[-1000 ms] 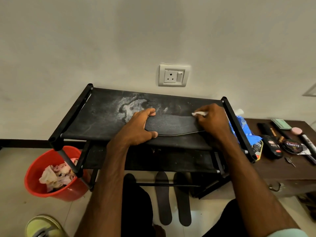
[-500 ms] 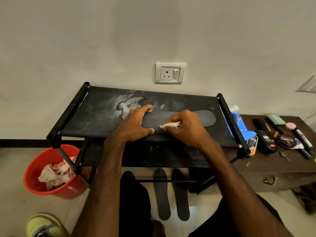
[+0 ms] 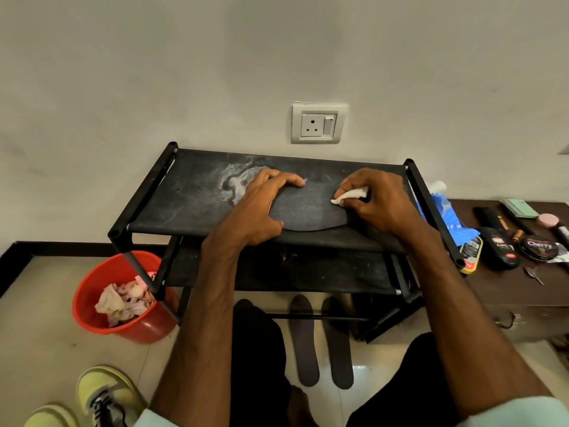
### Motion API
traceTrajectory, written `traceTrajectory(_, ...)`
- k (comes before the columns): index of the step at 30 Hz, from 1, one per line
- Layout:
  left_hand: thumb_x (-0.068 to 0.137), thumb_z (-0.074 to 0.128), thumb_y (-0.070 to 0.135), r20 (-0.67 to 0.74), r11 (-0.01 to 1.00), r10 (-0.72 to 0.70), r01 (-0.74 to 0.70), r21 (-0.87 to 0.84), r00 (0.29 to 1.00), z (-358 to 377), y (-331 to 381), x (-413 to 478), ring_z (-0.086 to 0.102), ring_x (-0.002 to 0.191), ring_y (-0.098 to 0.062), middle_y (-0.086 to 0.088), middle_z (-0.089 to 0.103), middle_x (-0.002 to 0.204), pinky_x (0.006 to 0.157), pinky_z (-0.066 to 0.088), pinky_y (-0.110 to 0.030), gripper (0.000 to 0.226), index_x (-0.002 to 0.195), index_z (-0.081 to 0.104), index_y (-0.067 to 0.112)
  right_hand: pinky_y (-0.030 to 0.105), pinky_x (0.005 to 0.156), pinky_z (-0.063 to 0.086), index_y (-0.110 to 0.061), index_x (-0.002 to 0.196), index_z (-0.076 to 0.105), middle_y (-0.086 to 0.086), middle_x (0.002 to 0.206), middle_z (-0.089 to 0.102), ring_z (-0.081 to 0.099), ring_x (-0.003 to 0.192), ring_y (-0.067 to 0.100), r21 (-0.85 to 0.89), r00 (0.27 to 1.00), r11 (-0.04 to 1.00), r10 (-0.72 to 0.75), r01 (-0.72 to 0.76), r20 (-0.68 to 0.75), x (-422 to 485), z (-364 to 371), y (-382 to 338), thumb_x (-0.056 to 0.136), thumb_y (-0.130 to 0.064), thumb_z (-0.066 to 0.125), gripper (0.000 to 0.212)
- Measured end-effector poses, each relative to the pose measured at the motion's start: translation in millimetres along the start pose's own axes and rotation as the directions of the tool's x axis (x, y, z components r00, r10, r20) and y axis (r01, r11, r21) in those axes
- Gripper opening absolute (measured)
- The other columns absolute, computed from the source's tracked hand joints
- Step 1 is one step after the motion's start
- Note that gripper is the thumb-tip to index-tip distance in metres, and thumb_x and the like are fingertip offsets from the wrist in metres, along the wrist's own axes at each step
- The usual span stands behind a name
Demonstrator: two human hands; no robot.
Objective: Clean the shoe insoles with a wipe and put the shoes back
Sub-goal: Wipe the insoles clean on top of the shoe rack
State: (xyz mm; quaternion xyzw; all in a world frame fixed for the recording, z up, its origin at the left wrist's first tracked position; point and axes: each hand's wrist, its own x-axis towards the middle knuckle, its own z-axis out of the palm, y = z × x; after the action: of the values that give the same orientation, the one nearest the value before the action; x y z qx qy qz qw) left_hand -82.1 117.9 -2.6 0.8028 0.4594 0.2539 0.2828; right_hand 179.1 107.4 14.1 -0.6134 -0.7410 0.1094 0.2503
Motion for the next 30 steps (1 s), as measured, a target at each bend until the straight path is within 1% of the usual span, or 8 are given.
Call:
traceTrajectory(4,0.079,0.073,-0.003,-0.175,1.0,-0.011,0.006,-0.027,0.985,1,4,-11,0.039,0.129,-0.014,-0.002,0.036,0.145,0.088,0.035,0.003,0.086,0.15,0.038,0.031,0.035,0.097,0.054,-0.029,0.096,0.083,-0.009,0.106,0.073,0.066,0.101,0.007,0.092,0.994,0.994,-0.059,0.067,-0.087,-10,0,-8,0.084,-0.015,0.083,0.018)
traceTrajectory(8,0.082,0.078,0.003,-0.392,0.983,-0.145,0.086,-0.165,0.908,-7,12,-30,0.034,0.143,-0.021,-0.005,0.027,0.158,0.116,0.037,-0.034,0.091,0.156,0.028,0.022,0.026,0.089,0.055,-0.022,0.1,0.083,-0.007,0.103,0.075,0.068,0.097,0.005,0.196,0.969,0.968,-0.111,0.155,-0.22,-22,4,-33,0.084,-0.009,0.082,0.02)
traceTrajectory(10,0.083,0.08,0.011,-0.464,0.958,-0.227,0.11,-0.266,0.856,-13,16,-43,0.039,0.14,-0.018,-0.003,0.028,0.158,0.107,0.044,-0.024,0.093,0.156,0.025,0.024,0.025,0.087,0.055,-0.018,0.101,0.083,-0.005,0.103,0.075,0.069,0.096,0.005,0.279,0.952,0.942,-0.103,0.186,-0.289,-29,4,-53,0.084,-0.01,0.083,0.019)
traceTrajectory(12,0.084,0.081,0.021,-0.472,0.922,-0.302,0.129,-0.364,0.828,-18,22,-59,0.046,0.131,-0.01,0.001,0.035,0.156,0.094,0.043,-0.013,0.091,0.156,0.025,0.026,0.027,0.09,0.056,-0.016,0.102,0.082,-0.004,0.103,0.076,0.069,0.098,0.005,0.363,0.936,0.908,-0.081,0.211,-0.341,-34,5,-77,0.085,-0.012,0.082,0.018)
traceTrajectory(15,0.087,0.079,0.029,-0.357,0.851,-0.32,0.101,-0.516,0.878,-22,30,-84,0.062,0.118,-0.01,0.004,0.058,0.139,0.098,0.052,-0.029,0.065,0.143,0.047,0.023,0.033,0.094,0.057,-0.011,0.104,0.082,-0.001,0.103,0.078,0.072,0.1,0.009,0.549,0.925,0.8,-0.019,0.242,-0.379,-42,12,-115,0.086,-0.009,0.081,0.018)
traceTrajectory(22,0.096,0.067,0.014,-0.372,0.796,-0.295,0.011,-0.606,0.88,-42,28,-164,0.073,0.101,-0.016,0.0,0.077,0.104,0.091,0.059,-0.037,0.015,0.111,0.071,0.015,0.023,0.088,0.056,-0.003,0.107,0.079,0.005,0.105,0.079,0.074,0.1,0.014,0.874,0.972,0.45,0.056,0.18,-0.229,-74,64,-199,0.088,-0.001,0.077,0.019)
traceTrajectory(27,0.096,0.067,0.024,-0.412,0.886,-0.415,0.257,-0.386,0.811,-63,14,-225,0.072,0.09,-0.004,0.017,0.075,0.095,0.074,0.059,-0.023,0.016,0.11,0.067,0.03,0.038,0.086,0.061,-0.009,0.104,0.081,0.003,0.1,0.079,0.075,0.096,0.02,0.854,0.999,0.519,-0.015,0.039,-0.036,-94,106,-215,0.089,-0.008,0.078,0.015)
traceTrajectory(30,0.096,0.064,0.028,-0.327,0.84,-0.543,0.492,-0.231,0.774,-72,10,-251,0.071,0.086,-0.013,0.008,0.074,0.092,0.078,0.059,-0.038,0.014,0.107,0.07,0.022,0.041,0.083,0.062,-0.014,0.1,0.082,0.001,0.096,0.079,0.075,0.093,0.024,0.785,0.979,0.618,-0.128,-0.047,0.159,-106,128,-218,0.089,-0.011,0.079,0.012)
